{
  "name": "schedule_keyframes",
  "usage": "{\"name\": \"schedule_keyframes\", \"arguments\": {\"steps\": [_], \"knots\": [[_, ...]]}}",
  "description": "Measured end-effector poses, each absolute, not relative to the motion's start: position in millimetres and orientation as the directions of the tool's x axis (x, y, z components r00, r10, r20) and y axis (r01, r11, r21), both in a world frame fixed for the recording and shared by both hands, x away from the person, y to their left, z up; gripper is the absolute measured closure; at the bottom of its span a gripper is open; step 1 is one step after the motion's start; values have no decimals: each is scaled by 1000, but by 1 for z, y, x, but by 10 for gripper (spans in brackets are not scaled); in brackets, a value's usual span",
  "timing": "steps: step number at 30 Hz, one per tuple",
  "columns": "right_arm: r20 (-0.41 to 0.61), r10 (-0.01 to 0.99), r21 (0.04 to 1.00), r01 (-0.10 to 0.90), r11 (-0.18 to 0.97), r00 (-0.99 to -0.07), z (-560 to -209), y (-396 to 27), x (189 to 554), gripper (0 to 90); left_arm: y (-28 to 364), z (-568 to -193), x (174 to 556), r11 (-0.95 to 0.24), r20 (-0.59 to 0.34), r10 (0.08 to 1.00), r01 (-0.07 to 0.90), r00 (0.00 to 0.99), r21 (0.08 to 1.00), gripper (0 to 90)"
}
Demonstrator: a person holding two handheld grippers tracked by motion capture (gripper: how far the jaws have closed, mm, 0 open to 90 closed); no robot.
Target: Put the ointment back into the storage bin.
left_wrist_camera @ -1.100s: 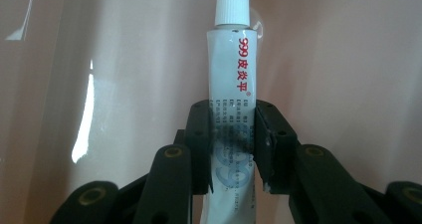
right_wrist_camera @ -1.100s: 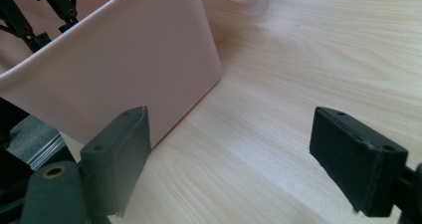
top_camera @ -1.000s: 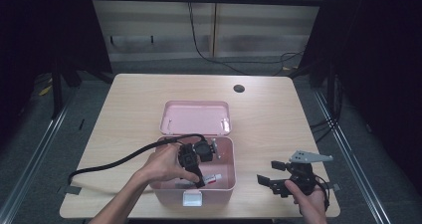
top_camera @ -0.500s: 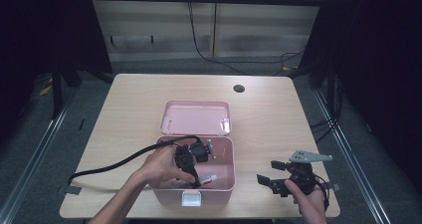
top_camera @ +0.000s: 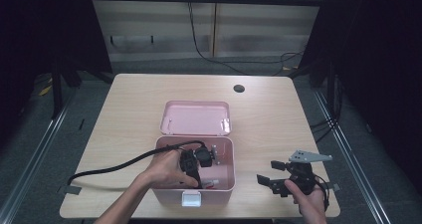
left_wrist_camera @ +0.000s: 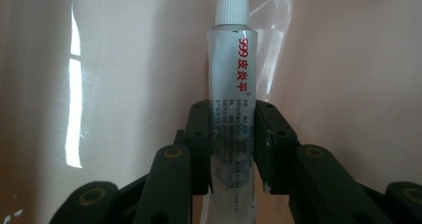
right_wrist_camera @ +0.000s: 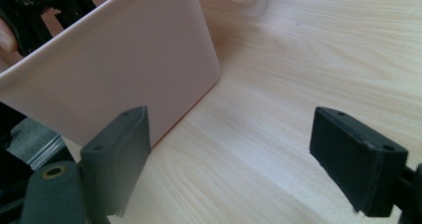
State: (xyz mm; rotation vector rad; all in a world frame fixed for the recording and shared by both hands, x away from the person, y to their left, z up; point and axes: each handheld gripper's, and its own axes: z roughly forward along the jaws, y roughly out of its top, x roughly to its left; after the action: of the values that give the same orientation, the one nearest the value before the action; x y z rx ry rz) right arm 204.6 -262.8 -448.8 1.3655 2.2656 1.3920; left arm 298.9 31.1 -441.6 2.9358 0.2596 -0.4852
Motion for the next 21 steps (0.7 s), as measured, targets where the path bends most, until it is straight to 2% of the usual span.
{"name": "schedule_keyframes", "arguments": {"steps": [21], "knots": [[309, 759, 769, 620, 155, -573, -449, -262, 205, 160, 28, -449, 292, -985, -349, 102, 143, 932, 92, 703]]}}
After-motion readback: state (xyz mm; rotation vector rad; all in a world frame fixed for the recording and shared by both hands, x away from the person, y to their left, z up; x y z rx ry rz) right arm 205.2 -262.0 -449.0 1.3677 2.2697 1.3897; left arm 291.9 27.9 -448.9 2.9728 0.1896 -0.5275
